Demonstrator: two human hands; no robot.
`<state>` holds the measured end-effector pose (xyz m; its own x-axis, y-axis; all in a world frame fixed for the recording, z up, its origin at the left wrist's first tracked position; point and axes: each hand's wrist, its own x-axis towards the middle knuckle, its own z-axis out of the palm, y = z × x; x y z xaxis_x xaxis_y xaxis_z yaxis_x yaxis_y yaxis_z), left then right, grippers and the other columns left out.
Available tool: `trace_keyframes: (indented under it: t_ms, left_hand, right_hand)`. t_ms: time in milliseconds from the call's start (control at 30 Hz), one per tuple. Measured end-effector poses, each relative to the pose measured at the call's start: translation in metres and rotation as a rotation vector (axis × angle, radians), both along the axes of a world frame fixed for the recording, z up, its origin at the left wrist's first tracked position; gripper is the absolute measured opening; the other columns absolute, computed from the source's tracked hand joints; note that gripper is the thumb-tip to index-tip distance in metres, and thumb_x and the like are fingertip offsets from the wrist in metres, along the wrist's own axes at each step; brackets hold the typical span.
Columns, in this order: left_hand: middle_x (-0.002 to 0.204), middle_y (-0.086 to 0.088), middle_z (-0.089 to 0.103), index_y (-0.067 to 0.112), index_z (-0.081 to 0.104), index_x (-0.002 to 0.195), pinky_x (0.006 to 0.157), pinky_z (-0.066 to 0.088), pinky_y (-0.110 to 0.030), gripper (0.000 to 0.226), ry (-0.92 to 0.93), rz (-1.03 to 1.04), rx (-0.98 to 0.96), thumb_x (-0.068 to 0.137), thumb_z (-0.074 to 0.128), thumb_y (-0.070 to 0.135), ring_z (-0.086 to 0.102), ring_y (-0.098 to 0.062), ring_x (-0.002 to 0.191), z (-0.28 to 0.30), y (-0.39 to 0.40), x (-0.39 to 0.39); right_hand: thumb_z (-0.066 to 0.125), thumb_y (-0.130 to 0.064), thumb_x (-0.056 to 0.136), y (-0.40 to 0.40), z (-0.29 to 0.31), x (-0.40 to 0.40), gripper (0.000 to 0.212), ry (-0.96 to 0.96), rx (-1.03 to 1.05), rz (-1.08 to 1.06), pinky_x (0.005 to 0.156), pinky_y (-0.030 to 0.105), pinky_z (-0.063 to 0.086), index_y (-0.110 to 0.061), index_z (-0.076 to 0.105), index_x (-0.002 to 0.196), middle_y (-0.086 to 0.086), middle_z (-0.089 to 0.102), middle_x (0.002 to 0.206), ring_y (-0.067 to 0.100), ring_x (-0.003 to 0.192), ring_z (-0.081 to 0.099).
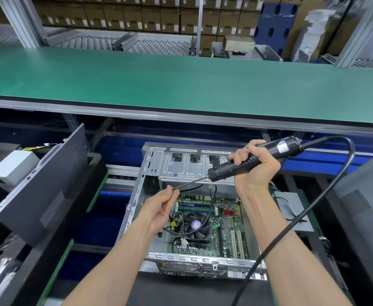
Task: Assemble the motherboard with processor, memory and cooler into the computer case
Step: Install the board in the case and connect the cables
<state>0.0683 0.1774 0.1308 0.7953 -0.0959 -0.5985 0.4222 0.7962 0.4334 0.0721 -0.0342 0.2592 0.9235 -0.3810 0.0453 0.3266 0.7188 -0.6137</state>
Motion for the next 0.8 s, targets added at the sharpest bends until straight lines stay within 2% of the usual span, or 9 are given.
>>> trace_keyframes:
  t_ms: [200, 333, 433, 500, 567, 600, 667, 733, 800]
  left_hand:
    - [0.098, -0.023, 0.074, -0.009, 0.075, 0.089, 0.061, 0.06, -0.025, 0.027, -0.004, -0.046, 0.05, 0.065, 0.079, 0.003, 0.074, -0.029, 0.095, -0.001, 0.001, 0.0]
    - [0.108, -0.027, 0.071, -0.011, 0.067, 0.105, 0.063, 0.06, -0.025, 0.041, -0.027, -0.053, 0.053, 0.068, 0.078, 0.004, 0.074, -0.029, 0.096, -0.001, 0.0, 0.001]
    - [0.11, -0.026, 0.071, -0.011, 0.063, 0.112, 0.068, 0.061, -0.025, 0.051, -0.067, -0.106, 0.11, 0.073, 0.081, 0.016, 0.073, -0.03, 0.101, -0.001, -0.001, 0.001]
    - [0.105, -0.022, 0.074, -0.009, 0.065, 0.11, 0.069, 0.062, -0.028, 0.052, -0.066, -0.096, 0.188, 0.076, 0.081, 0.026, 0.074, -0.027, 0.098, -0.001, 0.001, 0.002]
    - [0.092, -0.012, 0.076, -0.006, 0.067, 0.107, 0.062, 0.062, -0.026, 0.046, -0.028, -0.06, 0.239, 0.084, 0.076, 0.032, 0.074, -0.018, 0.081, -0.003, 0.001, 0.002]
    - [0.079, -0.007, 0.072, -0.005, 0.067, 0.105, 0.051, 0.057, -0.02, 0.042, -0.002, -0.054, 0.263, 0.089, 0.072, 0.033, 0.067, -0.012, 0.066, -0.004, 0.002, 0.002]
    - [0.056, 0.0, 0.052, -0.003, 0.065, 0.099, 0.033, 0.036, -0.015, 0.032, 0.048, -0.075, 0.325, 0.099, 0.061, 0.028, 0.043, -0.006, 0.041, -0.008, 0.003, 0.005]
    - [0.048, 0.005, 0.035, 0.002, 0.063, 0.094, 0.029, 0.02, -0.019, 0.025, 0.071, -0.108, 0.394, 0.103, 0.053, 0.022, 0.023, -0.006, 0.035, -0.011, 0.002, 0.008]
    - [0.047, 0.006, 0.03, 0.004, 0.064, 0.094, 0.03, 0.016, -0.021, 0.019, 0.098, -0.118, 0.476, 0.102, 0.052, 0.016, 0.018, -0.007, 0.036, -0.014, -0.002, 0.012]
  right_hand:
    - [0.053, -0.007, 0.068, 0.001, 0.004, 0.001, 0.018, 0.019, -0.004, 0.0, 0.055, 0.028, 0.041, -0.017, 0.048, 0.082, 0.002, 0.038, 0.057, 0.019, 0.045, 0.035]
    - [0.053, -0.008, 0.067, -0.002, 0.01, 0.003, 0.019, 0.026, -0.009, 0.033, 0.055, 0.029, 0.042, -0.017, 0.05, 0.084, 0.003, 0.037, 0.058, 0.019, 0.046, 0.035]
    - [0.053, -0.006, 0.067, -0.006, 0.015, 0.006, 0.024, 0.021, -0.026, 0.052, 0.056, 0.029, 0.042, -0.017, 0.051, 0.088, 0.004, 0.036, 0.06, 0.02, 0.046, 0.035]
    - [0.053, -0.003, 0.067, -0.009, 0.02, 0.01, 0.026, -0.002, -0.047, 0.046, 0.055, 0.029, 0.041, -0.016, 0.052, 0.089, 0.005, 0.037, 0.06, 0.021, 0.046, 0.034]
    - [0.054, -0.001, 0.067, -0.01, 0.026, 0.013, 0.021, -0.035, -0.084, 0.037, 0.056, 0.031, 0.041, -0.016, 0.054, 0.082, 0.006, 0.039, 0.058, 0.021, 0.045, 0.035]
    - [0.055, 0.0, 0.068, -0.009, 0.029, 0.014, 0.018, -0.06, -0.114, 0.028, 0.056, 0.031, 0.042, -0.016, 0.055, 0.078, 0.006, 0.039, 0.056, 0.021, 0.044, 0.036]
    - [0.054, 0.002, 0.07, -0.007, 0.035, 0.018, 0.017, -0.114, -0.178, 0.007, 0.056, 0.033, 0.044, -0.014, 0.055, 0.073, 0.007, 0.04, 0.053, 0.021, 0.043, 0.038]
    - [0.054, 0.004, 0.07, -0.003, 0.043, 0.023, 0.018, -0.166, -0.222, -0.003, 0.056, 0.035, 0.045, -0.014, 0.057, 0.071, 0.008, 0.042, 0.052, 0.021, 0.041, 0.039]
    - [0.054, 0.005, 0.069, 0.004, 0.05, 0.03, 0.02, -0.2, -0.27, -0.011, 0.055, 0.035, 0.045, -0.015, 0.059, 0.068, 0.007, 0.043, 0.05, 0.021, 0.04, 0.04]
